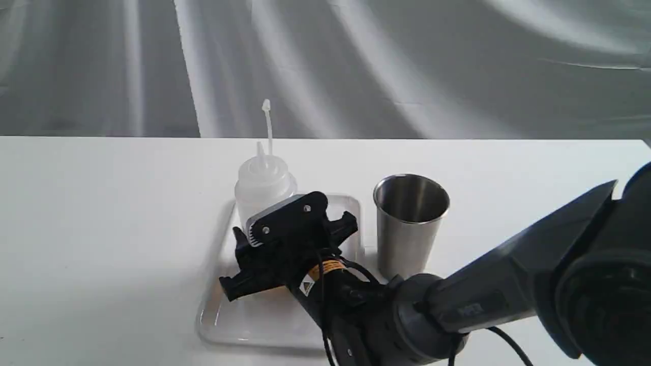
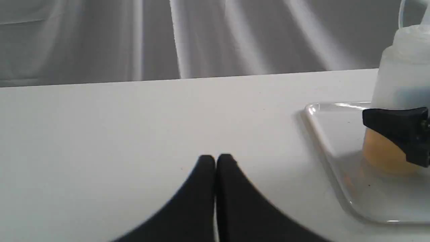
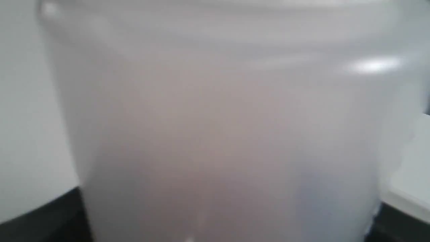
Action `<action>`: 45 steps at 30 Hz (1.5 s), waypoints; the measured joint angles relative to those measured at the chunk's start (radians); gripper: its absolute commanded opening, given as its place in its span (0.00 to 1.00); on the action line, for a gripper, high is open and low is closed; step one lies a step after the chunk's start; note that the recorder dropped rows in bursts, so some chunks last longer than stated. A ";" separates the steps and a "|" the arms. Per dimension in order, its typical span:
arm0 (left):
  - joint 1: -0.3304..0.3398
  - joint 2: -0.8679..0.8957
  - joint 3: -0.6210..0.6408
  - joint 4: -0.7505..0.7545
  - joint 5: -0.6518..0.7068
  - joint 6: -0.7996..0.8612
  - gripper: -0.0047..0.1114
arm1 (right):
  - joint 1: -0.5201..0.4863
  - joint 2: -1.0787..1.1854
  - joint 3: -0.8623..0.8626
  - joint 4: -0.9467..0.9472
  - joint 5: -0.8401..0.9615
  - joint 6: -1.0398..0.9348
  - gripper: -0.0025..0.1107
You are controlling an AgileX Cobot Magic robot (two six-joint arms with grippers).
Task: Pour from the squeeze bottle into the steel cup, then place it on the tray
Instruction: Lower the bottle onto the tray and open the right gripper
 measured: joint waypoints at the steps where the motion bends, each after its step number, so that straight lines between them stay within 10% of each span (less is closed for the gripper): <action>1: 0.000 0.000 0.000 0.000 0.000 0.000 0.04 | 0.000 0.000 0.000 0.000 0.000 0.002 0.02; 25: 0.000 0.000 0.000 0.000 0.000 0.000 0.04 | 0.000 0.018 0.000 0.010 -0.032 0.005 0.06; 36: 0.000 0.000 0.000 0.000 0.000 0.000 0.04 | 0.000 0.018 0.000 0.010 -0.032 0.005 0.69; 45: 0.000 0.000 0.000 0.000 0.000 0.000 0.04 | 0.008 0.018 -0.003 0.010 -0.054 0.005 0.84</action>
